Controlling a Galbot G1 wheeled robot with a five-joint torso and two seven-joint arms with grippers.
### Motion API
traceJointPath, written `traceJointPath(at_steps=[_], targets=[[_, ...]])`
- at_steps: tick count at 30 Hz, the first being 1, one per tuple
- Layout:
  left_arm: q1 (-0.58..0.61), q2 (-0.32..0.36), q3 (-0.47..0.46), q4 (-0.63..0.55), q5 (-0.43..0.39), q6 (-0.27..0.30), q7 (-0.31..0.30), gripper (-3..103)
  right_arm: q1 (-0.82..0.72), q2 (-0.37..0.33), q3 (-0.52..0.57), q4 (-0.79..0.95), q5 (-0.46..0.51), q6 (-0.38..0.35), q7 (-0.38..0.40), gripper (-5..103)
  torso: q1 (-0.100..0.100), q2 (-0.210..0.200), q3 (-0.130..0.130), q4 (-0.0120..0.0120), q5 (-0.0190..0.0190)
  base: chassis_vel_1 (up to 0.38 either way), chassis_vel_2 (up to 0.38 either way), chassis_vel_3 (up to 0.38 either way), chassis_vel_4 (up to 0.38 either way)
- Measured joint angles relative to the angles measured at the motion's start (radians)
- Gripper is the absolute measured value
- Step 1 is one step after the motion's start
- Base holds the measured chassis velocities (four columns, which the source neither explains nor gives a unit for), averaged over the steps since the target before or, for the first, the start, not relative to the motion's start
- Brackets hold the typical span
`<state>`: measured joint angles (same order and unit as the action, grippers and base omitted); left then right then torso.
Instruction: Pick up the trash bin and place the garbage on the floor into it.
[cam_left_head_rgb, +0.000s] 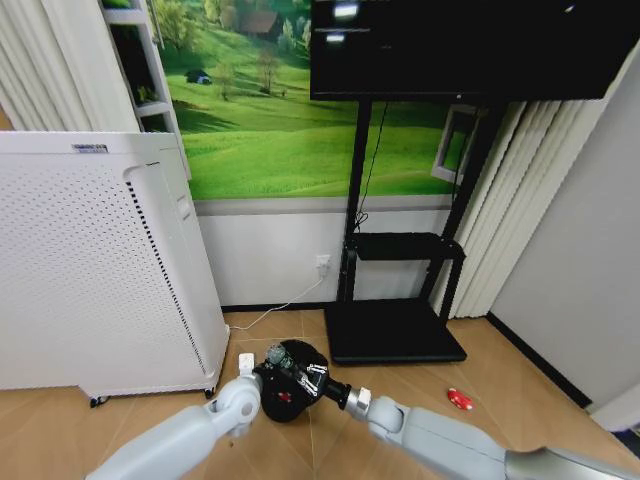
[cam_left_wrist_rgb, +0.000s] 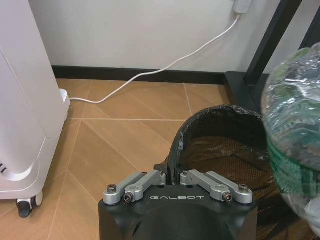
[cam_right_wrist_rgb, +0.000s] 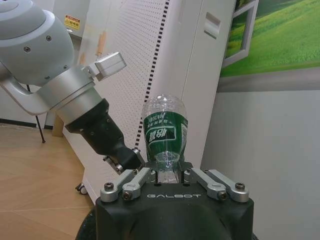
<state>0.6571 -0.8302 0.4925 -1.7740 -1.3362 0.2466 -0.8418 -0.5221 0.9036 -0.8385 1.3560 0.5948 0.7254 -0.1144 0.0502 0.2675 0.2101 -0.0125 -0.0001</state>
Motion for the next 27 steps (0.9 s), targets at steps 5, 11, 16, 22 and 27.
traceJointPath(at_steps=[5, 11, 16, 22, 27], targets=[[0.018, 0.015, -0.007, -0.017, 0.002, 0.0, 0.004, 7, -0.009, -0.002, 0.007, -0.013, 0.001, 0.006, -0.006, 33, 0.0, 0.0, 0.0, 0.0001, 0.0001, 0.0, 0.0, 0.0, 0.0], [0.045, 0.038, -0.027, -0.043, 0.013, 0.0, 0.01, 7, -0.032, -0.019, 0.036, 0.003, 0.011, -0.004, -0.009, 60, 0.0, 0.0, 0.0, -0.0001, 0.0, 0.0, 0.0, 0.0, 0.0], [0.053, 0.039, -0.032, -0.055, 0.013, 0.0, 0.008, 7, -0.036, -0.02, 0.041, 0.008, 0.003, -0.006, 0.0, 76, 0.0, 0.0, 0.0, 0.0, 0.0, 0.0, 0.0, 0.0, 0.0], [0.074, 0.048, -0.047, -0.061, 0.027, 0.0, 0.008, 7, -0.048, -0.033, 0.052, 0.017, -0.005, -0.007, 0.009, 96, 0.0, 0.0, 0.0, 0.0, 0.0001, 0.0, 0.0, 0.0, 0.0], [0.095, 0.05, -0.063, -0.064, 0.037, 0.0, 0.008, 7, -0.063, -0.042, 0.066, 0.023, -0.011, -0.006, 0.012, 100, 0.0, 0.0, 0.0, 0.0, 0.0001, 0.0, 0.0, 0.0, 0.0]])
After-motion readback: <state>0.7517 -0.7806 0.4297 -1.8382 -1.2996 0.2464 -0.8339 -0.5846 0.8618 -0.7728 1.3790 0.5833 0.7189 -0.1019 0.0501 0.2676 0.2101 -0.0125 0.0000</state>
